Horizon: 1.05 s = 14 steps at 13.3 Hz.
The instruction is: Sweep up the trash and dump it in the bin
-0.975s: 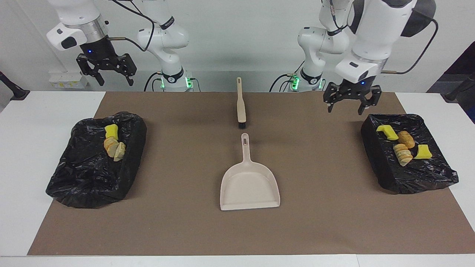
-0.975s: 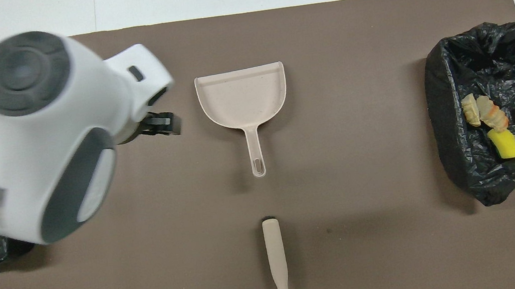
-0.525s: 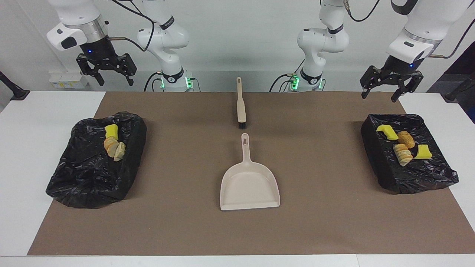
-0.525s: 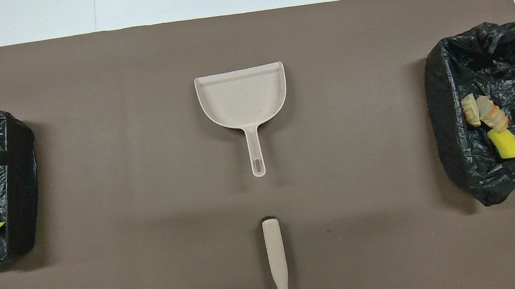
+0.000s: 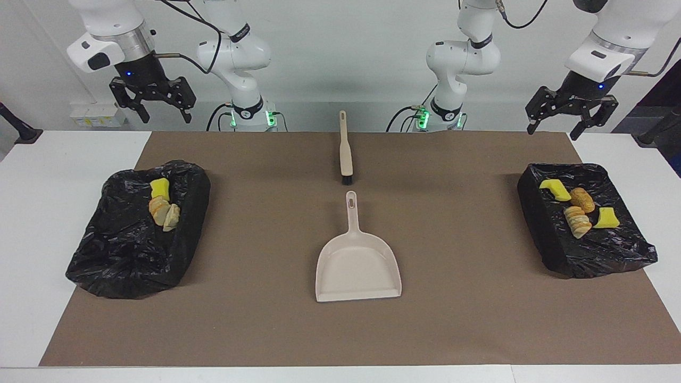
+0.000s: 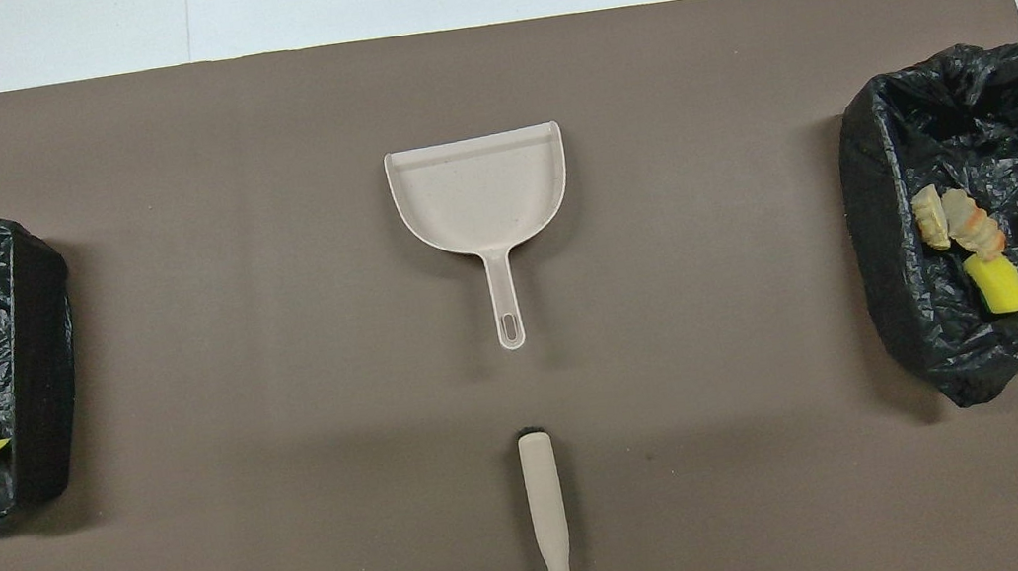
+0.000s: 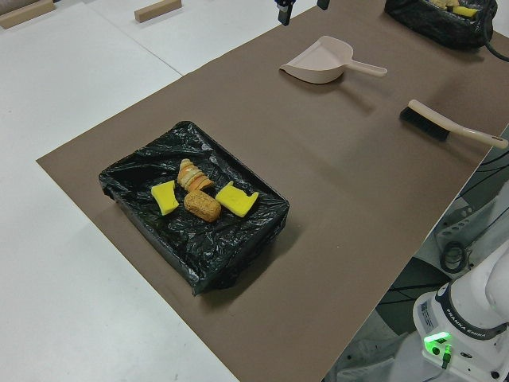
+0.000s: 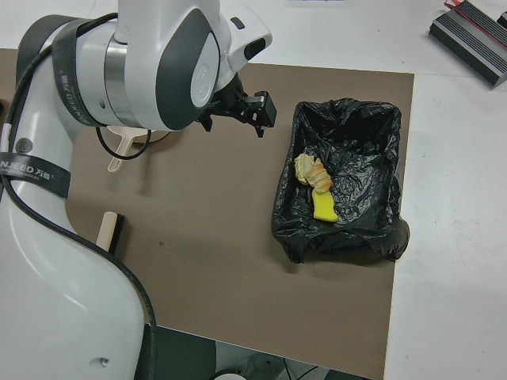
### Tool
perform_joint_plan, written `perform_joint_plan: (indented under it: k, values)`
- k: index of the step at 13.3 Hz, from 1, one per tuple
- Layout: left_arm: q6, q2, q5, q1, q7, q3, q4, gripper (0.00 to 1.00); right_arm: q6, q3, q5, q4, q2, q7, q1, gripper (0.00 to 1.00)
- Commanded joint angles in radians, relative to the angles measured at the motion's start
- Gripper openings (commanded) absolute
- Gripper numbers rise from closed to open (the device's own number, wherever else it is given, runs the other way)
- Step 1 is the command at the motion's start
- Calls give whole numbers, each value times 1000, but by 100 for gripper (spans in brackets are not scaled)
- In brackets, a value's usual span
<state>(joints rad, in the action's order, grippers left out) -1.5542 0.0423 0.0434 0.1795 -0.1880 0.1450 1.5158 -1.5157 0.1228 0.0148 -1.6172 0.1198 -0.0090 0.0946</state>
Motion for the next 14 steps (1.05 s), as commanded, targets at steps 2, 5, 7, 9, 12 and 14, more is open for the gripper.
perform_joint_plan:
  k: [2,5,7,9,12,14]
  values:
    - [33,10,7,-9,-10,-10,-5,100,-12,-3,2,-15,12,-22,-4,100]
    - [33,10,7,-9,-10,-10,-3,100,-12,-3,2,-15,12,-22,-4,100]
    - [31,10,6,-6,-11,-10,-3,100,-12,-3,2,-15,12,-22,-4,100]
    - [33,10,6,-9,-16,-10,-2,100,-12,-3,2,-15,12,-22,-4,100]
    - [33,36,-6,-8,-18,-10,37,100,-12,-3,2,-15,12,-22,-4,100]
    - [33,38,-10,-6,-14,-10,38,100,-12,-3,2,-15,12,-22,-4,100]
